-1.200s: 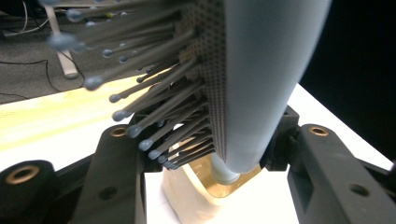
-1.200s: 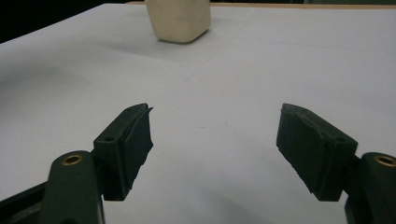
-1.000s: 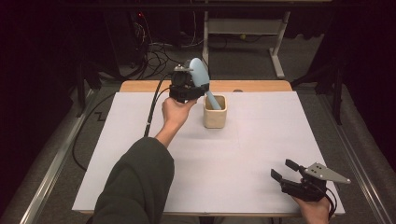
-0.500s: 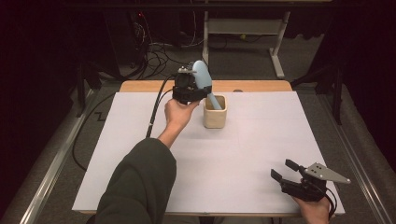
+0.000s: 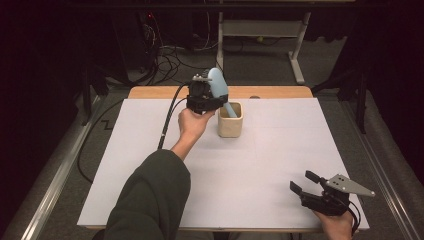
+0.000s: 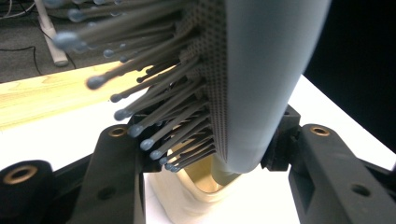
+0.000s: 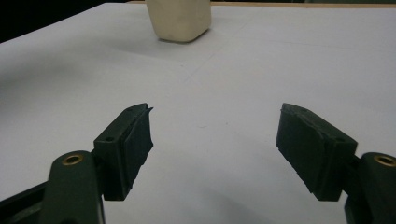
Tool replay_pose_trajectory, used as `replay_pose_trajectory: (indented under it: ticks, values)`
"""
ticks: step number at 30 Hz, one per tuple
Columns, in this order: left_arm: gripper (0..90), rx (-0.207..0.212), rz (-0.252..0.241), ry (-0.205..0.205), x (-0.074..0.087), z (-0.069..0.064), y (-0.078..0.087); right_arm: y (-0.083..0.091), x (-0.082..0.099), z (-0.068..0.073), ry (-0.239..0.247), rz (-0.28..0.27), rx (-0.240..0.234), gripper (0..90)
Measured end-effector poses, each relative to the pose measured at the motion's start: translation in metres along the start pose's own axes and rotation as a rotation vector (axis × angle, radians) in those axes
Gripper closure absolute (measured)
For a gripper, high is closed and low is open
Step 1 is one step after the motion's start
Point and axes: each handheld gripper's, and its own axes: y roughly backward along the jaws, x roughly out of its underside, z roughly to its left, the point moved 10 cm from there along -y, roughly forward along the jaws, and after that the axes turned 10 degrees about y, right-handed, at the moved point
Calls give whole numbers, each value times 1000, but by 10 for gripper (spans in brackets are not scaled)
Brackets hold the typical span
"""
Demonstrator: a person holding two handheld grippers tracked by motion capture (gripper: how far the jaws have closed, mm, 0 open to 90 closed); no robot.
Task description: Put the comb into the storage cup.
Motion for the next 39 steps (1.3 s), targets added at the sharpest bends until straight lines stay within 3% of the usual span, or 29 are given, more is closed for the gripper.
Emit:
replay_pose_trajectory:
  ticks: [39]
  values:
    - [526, -24, 53, 31, 24, 13, -22, 0, 0, 0, 3, -2, -1, 266]
